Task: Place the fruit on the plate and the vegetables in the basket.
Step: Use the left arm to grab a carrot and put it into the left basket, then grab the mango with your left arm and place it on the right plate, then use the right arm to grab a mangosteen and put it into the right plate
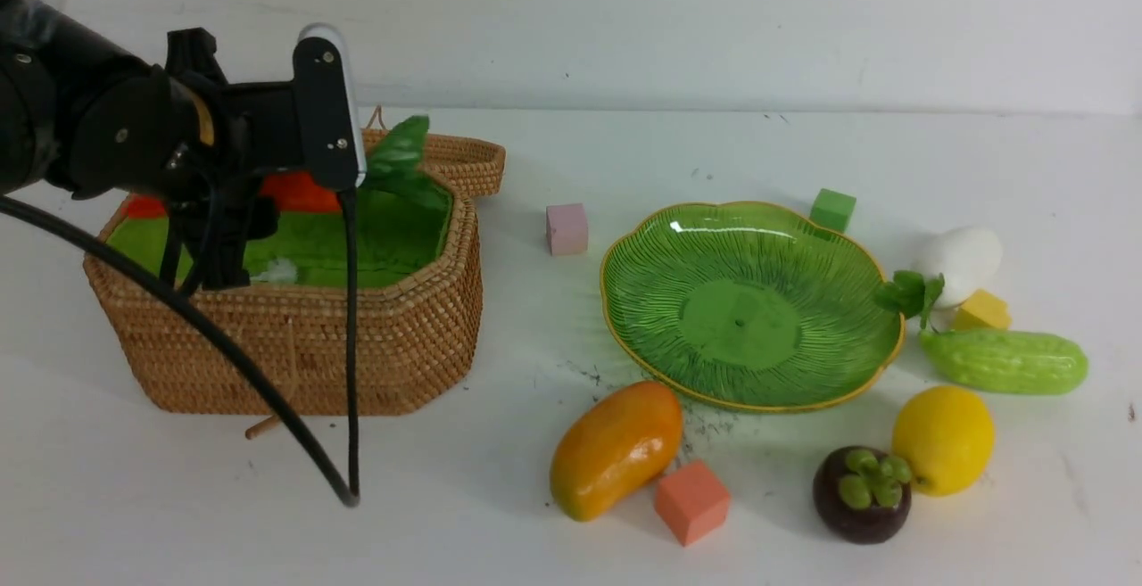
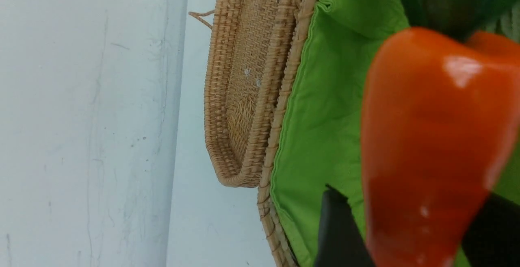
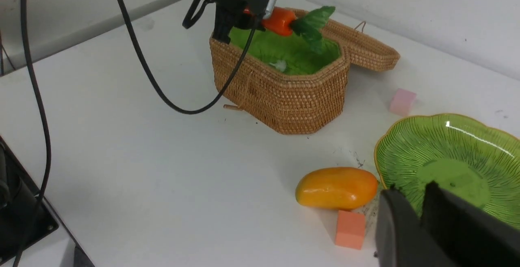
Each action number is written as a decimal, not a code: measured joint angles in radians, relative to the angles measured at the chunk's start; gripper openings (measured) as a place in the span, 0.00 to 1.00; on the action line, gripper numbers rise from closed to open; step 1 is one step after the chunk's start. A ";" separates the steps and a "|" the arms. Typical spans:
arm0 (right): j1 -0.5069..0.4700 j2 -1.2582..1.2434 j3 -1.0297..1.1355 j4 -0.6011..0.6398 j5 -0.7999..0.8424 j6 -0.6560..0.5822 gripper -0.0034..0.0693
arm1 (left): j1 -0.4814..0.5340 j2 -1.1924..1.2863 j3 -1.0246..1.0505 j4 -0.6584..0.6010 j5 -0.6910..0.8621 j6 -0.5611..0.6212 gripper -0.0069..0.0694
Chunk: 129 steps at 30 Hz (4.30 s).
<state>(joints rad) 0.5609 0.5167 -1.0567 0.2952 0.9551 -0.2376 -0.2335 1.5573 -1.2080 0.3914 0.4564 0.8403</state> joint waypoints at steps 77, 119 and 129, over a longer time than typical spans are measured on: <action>0.000 -0.012 0.000 -0.005 0.274 0.159 0.25 | -0.512 0.423 -0.156 -0.125 0.248 -0.840 0.77; 0.000 -0.012 0.000 -0.078 0.198 0.212 0.26 | -0.481 0.605 -0.541 -0.320 0.006 -0.781 0.85; 0.000 -0.010 0.000 -0.080 0.210 0.238 0.27 | -0.490 0.423 -0.550 -0.333 0.170 -0.840 0.73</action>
<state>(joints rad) 0.5609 0.5065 -1.0567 0.2147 1.1649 0.0000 -0.7240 1.9804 -1.7579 0.0583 0.6267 0.0000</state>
